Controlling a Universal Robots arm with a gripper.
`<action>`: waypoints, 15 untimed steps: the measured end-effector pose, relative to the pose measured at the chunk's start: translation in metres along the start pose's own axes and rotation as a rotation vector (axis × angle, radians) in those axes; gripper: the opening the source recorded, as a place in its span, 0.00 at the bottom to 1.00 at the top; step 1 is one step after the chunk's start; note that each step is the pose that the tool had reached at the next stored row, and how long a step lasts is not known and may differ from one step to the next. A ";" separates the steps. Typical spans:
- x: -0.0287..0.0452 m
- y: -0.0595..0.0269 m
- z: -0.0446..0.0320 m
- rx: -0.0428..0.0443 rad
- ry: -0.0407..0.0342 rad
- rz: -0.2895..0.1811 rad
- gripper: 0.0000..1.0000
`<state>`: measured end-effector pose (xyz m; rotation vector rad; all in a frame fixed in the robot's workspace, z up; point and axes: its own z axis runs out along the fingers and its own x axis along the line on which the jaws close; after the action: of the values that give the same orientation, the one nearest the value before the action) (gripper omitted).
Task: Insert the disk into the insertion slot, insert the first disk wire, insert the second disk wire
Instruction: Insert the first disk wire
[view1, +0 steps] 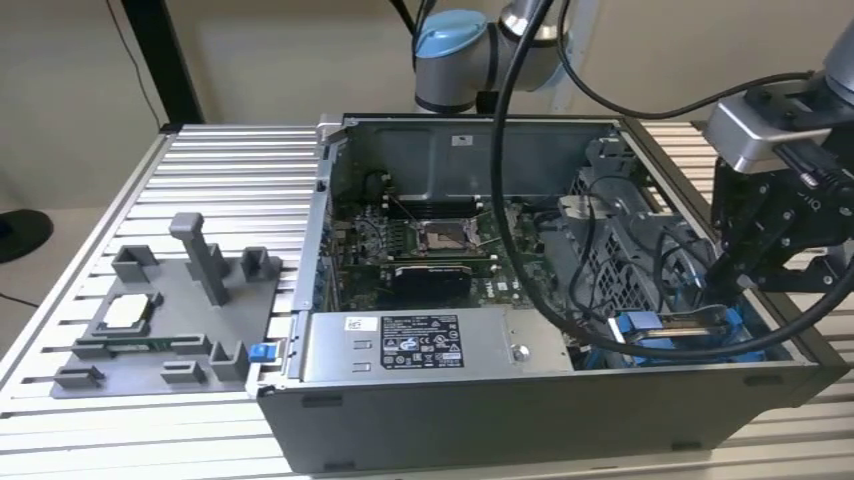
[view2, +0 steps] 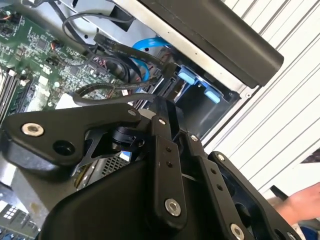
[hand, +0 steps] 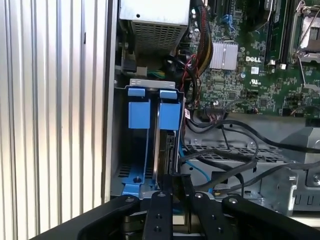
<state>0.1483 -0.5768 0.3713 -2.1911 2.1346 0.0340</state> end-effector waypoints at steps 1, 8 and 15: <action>0.0001 0.0000 0.0018 0.0006 0.0004 0.009 0.00; 0.0009 -0.0003 0.0124 0.0018 0.0025 0.056 0.00; 0.0012 -0.0008 0.0169 0.0008 -0.0069 0.067 0.00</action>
<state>0.1499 -0.5768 0.3545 -2.1149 2.2037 0.0449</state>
